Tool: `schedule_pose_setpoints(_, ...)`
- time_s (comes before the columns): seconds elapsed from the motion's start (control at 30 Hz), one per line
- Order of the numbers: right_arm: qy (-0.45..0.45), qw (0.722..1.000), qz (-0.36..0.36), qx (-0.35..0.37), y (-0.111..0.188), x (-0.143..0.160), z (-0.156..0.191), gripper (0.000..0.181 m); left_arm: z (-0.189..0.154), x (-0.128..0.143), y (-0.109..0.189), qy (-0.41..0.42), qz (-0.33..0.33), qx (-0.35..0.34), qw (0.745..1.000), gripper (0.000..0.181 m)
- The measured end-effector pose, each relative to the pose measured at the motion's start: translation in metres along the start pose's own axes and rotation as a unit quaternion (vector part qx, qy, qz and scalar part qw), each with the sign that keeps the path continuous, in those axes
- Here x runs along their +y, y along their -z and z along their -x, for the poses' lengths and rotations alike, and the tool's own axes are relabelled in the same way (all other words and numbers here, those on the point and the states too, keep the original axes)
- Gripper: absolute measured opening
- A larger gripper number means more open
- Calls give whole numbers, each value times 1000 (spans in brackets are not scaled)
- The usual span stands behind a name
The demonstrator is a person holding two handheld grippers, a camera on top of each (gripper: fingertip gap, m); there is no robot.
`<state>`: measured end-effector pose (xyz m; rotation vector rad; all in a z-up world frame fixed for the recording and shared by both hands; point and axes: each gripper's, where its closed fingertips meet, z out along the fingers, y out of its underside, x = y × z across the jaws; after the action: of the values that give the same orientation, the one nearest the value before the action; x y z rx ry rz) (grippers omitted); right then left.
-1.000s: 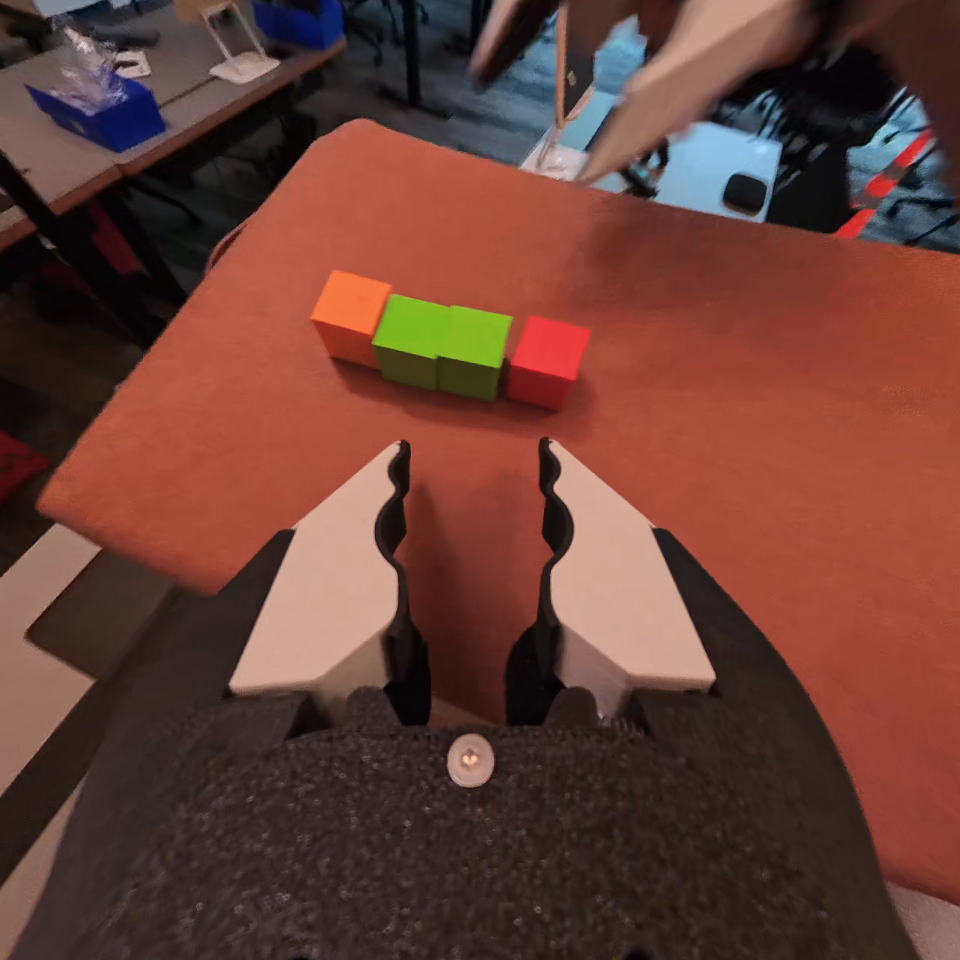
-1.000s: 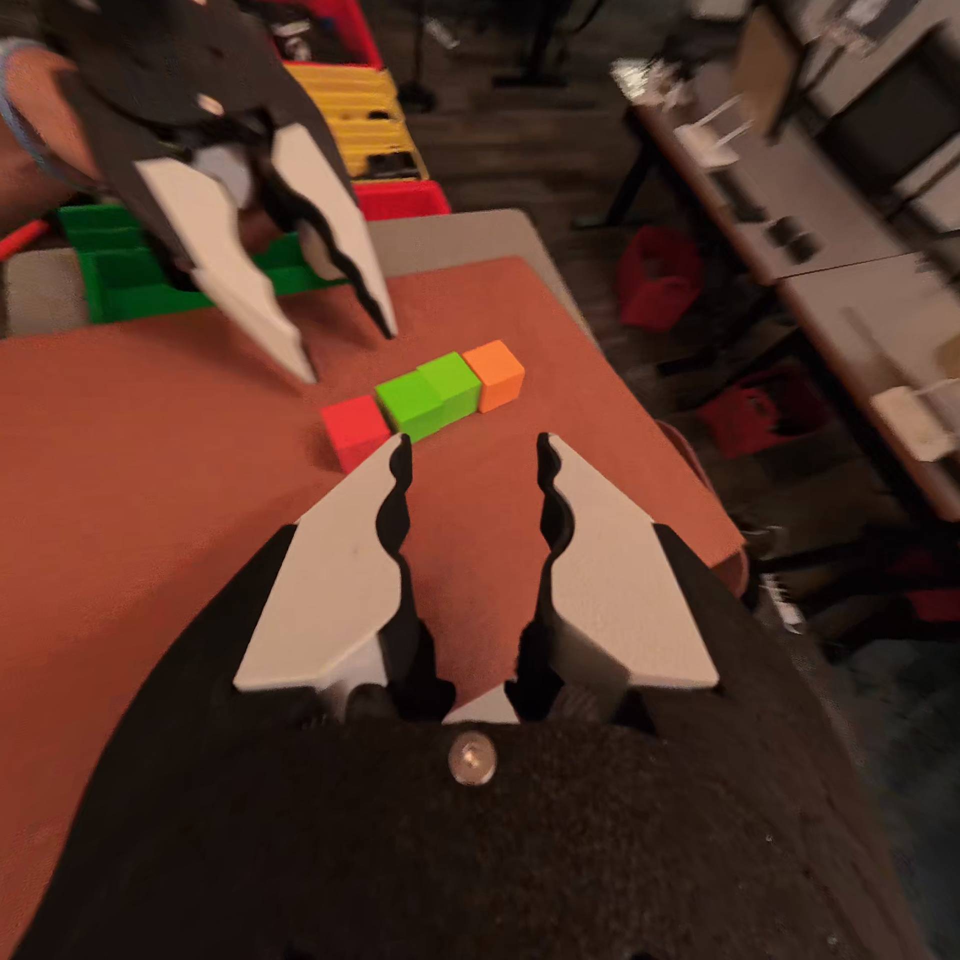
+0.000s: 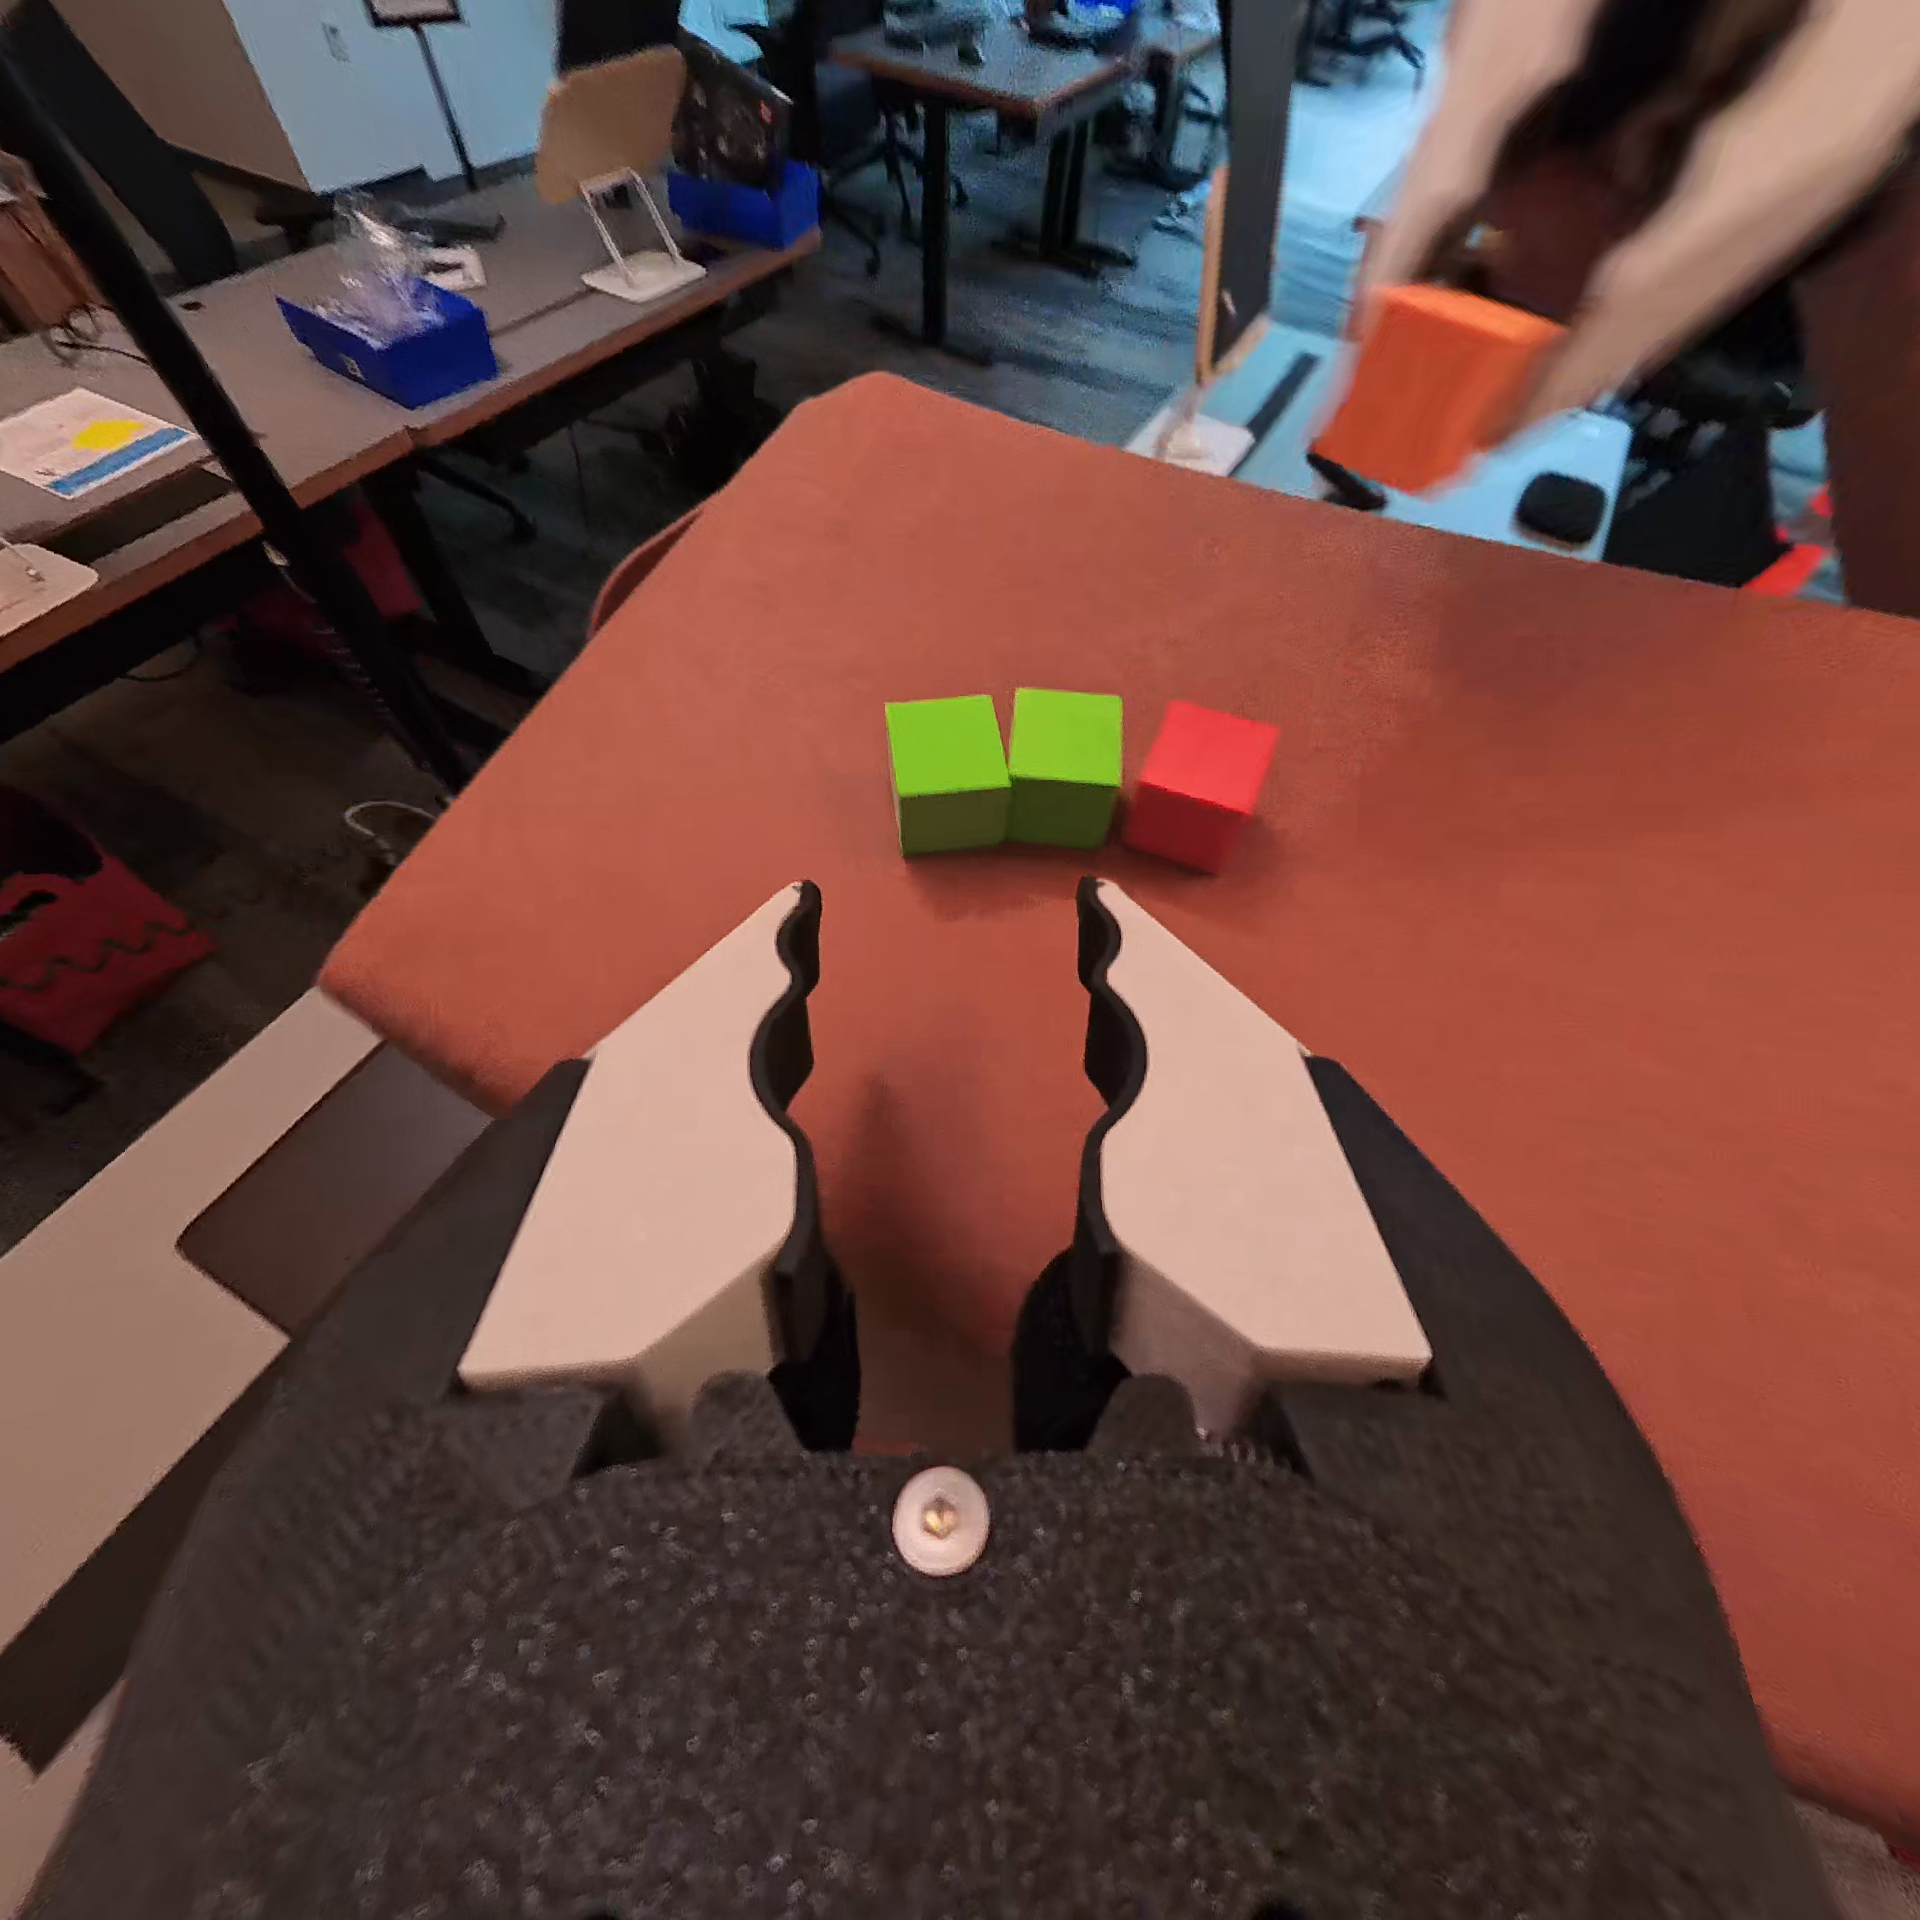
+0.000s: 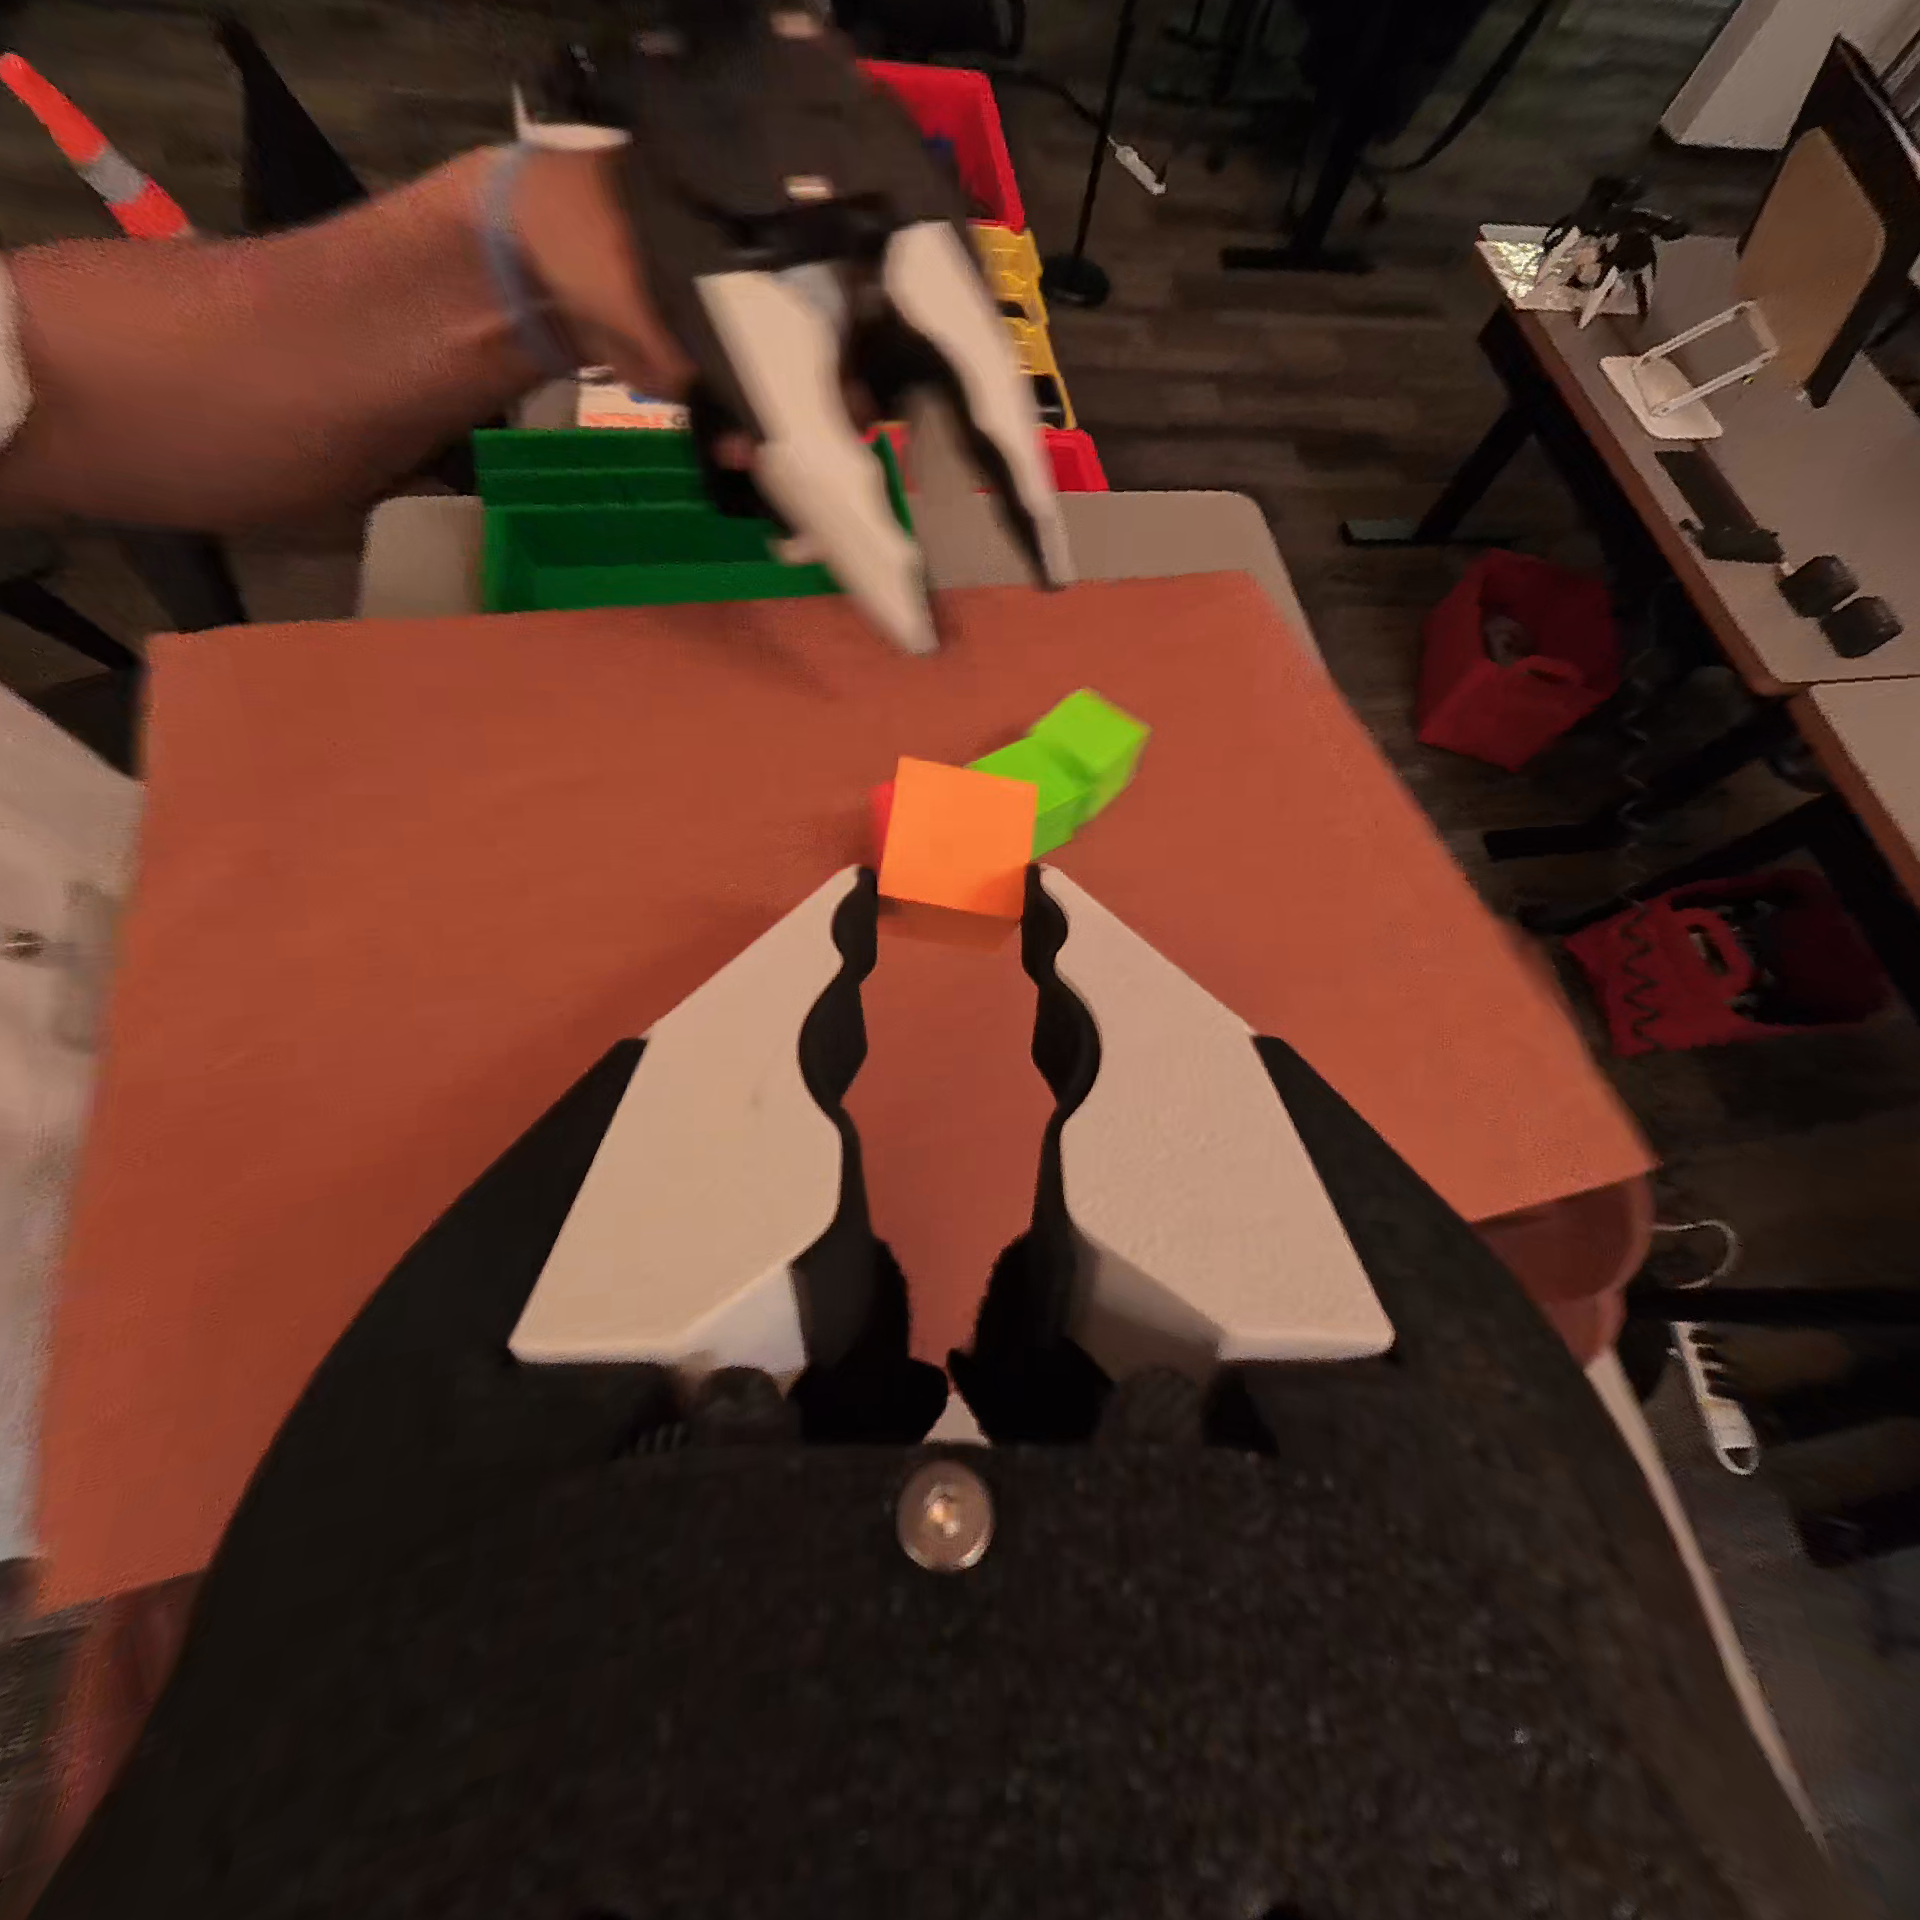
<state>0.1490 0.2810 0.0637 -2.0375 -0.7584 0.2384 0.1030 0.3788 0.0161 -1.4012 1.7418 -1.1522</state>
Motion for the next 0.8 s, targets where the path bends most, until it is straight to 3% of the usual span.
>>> schedule_pose_setpoints(0.17,3,998,-30,50,27,17,76,27,-3,-4,-29,-9,44,116,992,51)
schedule_pose_setpoints(0.33,-26,994,-72,80,49,19,109,27,4,1,-45,-104,70,138,982,50)
schedule_pose_setpoints(0.43,-48,991,-96,79,55,22,121,27,-1,5,-49,-142,80,166,973,33)
schedule_pose_setpoints(0.6,-64,988,-100,96,59,33,125,27,-1,-2,-44,-158,72,160,972,31)
schedule_pose_setpoints(0.8,-24,989,-60,131,52,29,94,27,-5,-12,0,-136,30,161,977,31)
